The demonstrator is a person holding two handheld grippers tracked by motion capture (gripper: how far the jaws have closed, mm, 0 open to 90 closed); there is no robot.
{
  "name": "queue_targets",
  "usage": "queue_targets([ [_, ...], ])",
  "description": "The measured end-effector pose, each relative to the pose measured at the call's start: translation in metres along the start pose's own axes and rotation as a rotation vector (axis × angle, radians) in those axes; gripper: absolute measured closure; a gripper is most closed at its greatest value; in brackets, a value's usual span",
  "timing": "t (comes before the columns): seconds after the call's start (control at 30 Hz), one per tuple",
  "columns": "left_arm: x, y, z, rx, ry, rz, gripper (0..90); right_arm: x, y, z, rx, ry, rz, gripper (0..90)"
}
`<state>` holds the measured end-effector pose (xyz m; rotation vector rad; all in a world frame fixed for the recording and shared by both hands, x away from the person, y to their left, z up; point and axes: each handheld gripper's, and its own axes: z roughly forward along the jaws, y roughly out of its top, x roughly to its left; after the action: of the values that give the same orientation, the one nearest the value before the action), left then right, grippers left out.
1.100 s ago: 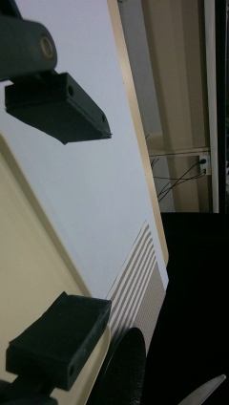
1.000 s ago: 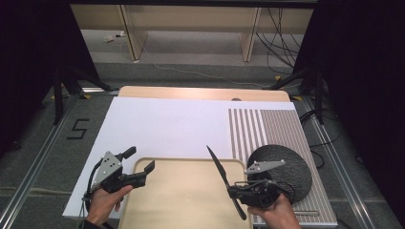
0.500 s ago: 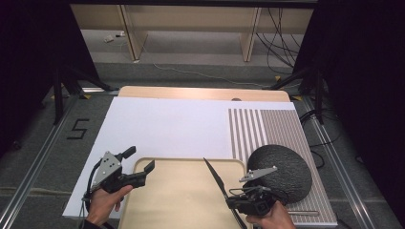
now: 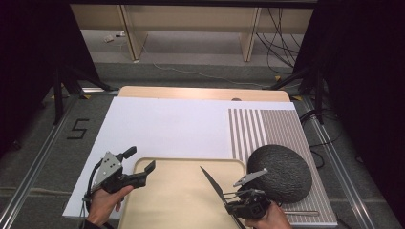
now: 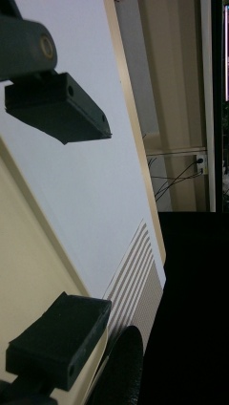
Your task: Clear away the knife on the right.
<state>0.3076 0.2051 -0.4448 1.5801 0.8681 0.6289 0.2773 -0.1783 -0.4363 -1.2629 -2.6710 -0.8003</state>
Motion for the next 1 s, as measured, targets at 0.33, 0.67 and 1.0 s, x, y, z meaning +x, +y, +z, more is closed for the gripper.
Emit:
queue_targets([
  [0.33,-0.001,0.000,0.001,0.005,-0.008,0.003,16.3,-0.003,0.001,0.010,0.034,-0.005,0.016,80.2],
  [0.67,0.000,0.000,0.001,-0.007,-0.016,-0.015,16.4,0.000,0.002,0.022,0.079,-0.021,0.004,80.2],
  [1.0,-0.001,-0.001,0.001,0.009,-0.013,-0.010,16.3,0.004,0.001,0.030,0.095,-0.053,-0.026,79.8],
])
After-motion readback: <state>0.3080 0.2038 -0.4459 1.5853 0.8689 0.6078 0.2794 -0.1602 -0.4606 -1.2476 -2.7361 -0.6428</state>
